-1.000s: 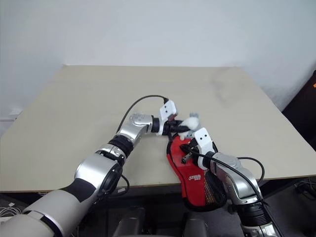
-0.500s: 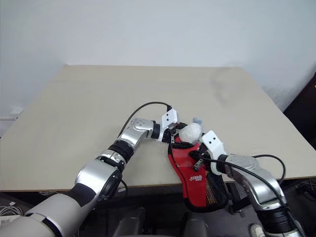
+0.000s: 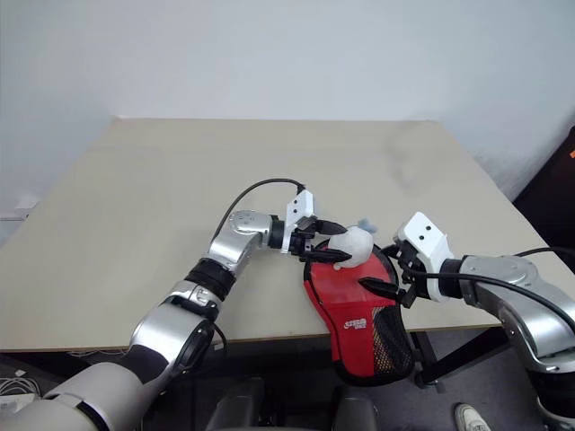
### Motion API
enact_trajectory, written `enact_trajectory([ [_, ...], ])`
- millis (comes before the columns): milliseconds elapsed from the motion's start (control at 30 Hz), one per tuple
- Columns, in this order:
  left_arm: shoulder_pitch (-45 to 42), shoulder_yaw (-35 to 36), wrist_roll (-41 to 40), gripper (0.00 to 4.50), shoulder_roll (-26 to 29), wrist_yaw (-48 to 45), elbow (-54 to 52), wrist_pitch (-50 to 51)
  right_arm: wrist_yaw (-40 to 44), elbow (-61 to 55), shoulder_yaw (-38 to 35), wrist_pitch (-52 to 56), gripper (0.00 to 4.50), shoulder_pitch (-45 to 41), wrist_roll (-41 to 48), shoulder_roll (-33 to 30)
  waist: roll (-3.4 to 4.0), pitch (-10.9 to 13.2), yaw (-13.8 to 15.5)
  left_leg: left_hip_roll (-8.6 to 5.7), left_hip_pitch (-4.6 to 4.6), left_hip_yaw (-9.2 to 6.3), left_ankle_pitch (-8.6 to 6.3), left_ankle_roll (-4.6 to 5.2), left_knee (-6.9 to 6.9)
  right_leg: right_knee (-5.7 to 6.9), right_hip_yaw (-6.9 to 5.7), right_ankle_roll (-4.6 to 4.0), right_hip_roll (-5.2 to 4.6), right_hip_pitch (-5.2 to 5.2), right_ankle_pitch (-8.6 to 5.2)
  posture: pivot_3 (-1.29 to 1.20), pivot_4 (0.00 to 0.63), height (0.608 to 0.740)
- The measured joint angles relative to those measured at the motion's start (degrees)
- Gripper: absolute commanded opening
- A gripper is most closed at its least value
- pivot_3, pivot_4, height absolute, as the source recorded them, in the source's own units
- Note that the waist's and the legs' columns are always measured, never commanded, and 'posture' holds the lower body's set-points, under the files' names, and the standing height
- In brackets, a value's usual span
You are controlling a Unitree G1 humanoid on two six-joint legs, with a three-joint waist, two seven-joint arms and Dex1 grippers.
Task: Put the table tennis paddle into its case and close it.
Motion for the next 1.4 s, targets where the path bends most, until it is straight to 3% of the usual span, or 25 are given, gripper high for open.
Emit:
enact_trajectory([
  [200, 6.6, 0.0, -2.1, 0.04, 4.3, 1.6, -12.4, 7.2, -1.7, 2.9, 1.8, 0.0, 4.5, -4.6, -0.4, 1.0, 0.03, 0.0, 0.0, -0.02, 0.01, 0.02, 0.01, -0.02, 0.01, 0.0, 0.01, 0.0, 0.01, 0.01, 0.0, 0.0, 0.0, 0.654],
  [667, 17.0, -2.4, -7.2, 0.01, 10.3, 4.0, -32.7, 18.9, -5.1, 18.2, 12.4, -6.1, 4.5, -12.9, -9.1, 10.4, 0.21, 0.0, 0.0, -0.05, 0.05, 0.21, 0.11, -0.23, -0.11, 0.06, 0.14, -0.01, 0.04, -0.06, 0.01, 0.0, 0.0, 0.654],
  [767, 17.9, -3.3, -7.5, 0.0, 10.3, 4.4, -34.3, 19.7, -5.2, 22.0, 12.6, -7.1, 3.88, -14.7, -10.3, 12.0, 0.23, 0.0, -0.1, -0.06, 0.06, 0.24, 0.11, -0.24, -0.12, 0.08, 0.16, -0.01, 0.05, -0.06, 0.01, 0.0, 0.0, 0.654],
  [1133, 21.0, -7.1, -8.0, 0.0, 10.9, 6.5, -34.7, 18.3, -4.3, 28.7, 13.0, -9.9, 0.34, -18.1, -12.8, 14.1, 0.39, -0.1, -0.1, -0.06, 0.08, 0.32, 0.18, -0.38, -0.23, 0.12, 0.27, -0.03, 0.09, -0.16, 0.01, 0.0, 0.0, 0.654],
  [1200, 21.0, -7.6, -7.4, 0.0, 10.3, 7.4, -33.7, 17.1, -3.9, 28.7, 13.4, -10.2, 0.04, -18.4, -13.4, 14.1, 0.4, -0.1, -0.1, -0.06, 0.08, 0.34, 0.18, -0.38, -0.25, 0.12, 0.3, -0.02, 0.09, -0.19, 0.01, 0.0, 0.0, 0.654],
  [1400, 20.7, -9.9, -6.2, 0.0, 7.2, 8.9, -30.1, 13.7, -3.3, 28.9, 14.0, -11.1, 0.01, -18.7, -14.8, 14.1, 0.41, -0.1, -0.1, -0.06, 0.07, 0.37, 0.18, -0.38, -0.26, 0.12, 0.33, -0.03, 0.07, -0.22, 0.01, 0.0, 0.0, 0.654],
])
